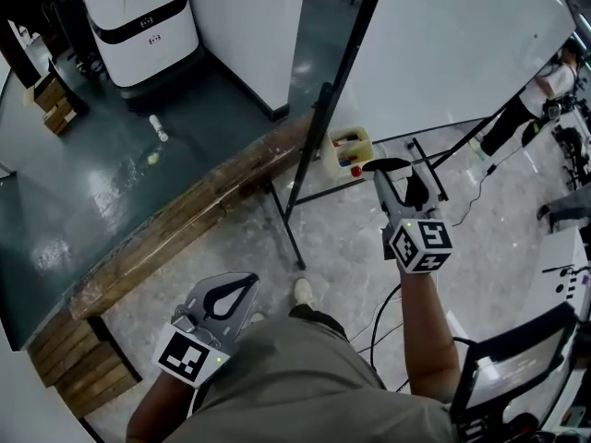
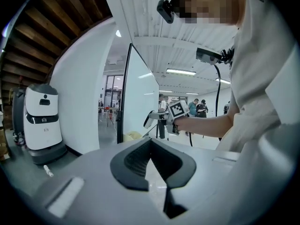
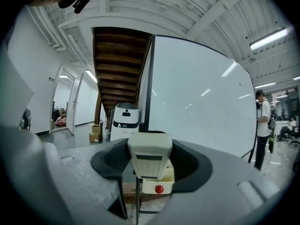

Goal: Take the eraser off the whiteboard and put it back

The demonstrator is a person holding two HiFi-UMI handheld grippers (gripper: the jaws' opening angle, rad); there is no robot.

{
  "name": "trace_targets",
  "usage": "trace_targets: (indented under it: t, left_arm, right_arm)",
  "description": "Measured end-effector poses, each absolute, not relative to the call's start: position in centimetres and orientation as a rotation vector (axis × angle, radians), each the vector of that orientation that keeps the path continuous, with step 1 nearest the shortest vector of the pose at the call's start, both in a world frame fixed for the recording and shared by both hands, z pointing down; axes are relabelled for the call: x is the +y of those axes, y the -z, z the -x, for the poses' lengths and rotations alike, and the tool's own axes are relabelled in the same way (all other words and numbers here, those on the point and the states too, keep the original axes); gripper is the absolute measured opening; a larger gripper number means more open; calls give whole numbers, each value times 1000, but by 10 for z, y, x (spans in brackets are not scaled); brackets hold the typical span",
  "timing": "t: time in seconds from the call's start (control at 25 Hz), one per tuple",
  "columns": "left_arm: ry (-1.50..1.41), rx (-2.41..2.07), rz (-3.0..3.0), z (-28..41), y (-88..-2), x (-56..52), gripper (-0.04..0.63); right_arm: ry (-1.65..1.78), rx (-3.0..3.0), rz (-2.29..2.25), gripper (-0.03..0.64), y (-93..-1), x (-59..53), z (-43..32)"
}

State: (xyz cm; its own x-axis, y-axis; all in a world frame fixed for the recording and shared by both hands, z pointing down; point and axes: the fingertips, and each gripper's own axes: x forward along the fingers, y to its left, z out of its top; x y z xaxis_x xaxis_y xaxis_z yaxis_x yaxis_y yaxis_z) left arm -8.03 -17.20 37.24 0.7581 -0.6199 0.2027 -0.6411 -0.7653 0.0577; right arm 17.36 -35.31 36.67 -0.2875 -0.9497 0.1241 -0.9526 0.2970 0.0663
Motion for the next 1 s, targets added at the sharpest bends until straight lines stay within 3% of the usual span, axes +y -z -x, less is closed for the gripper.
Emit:
trace_targets:
  t: [1.0]
  left_arm:
    - [-244,-805,-2943,109,-387,-111,5]
  right_arm:
    - [155,-2382,-1870,261,-286,-184,-114]
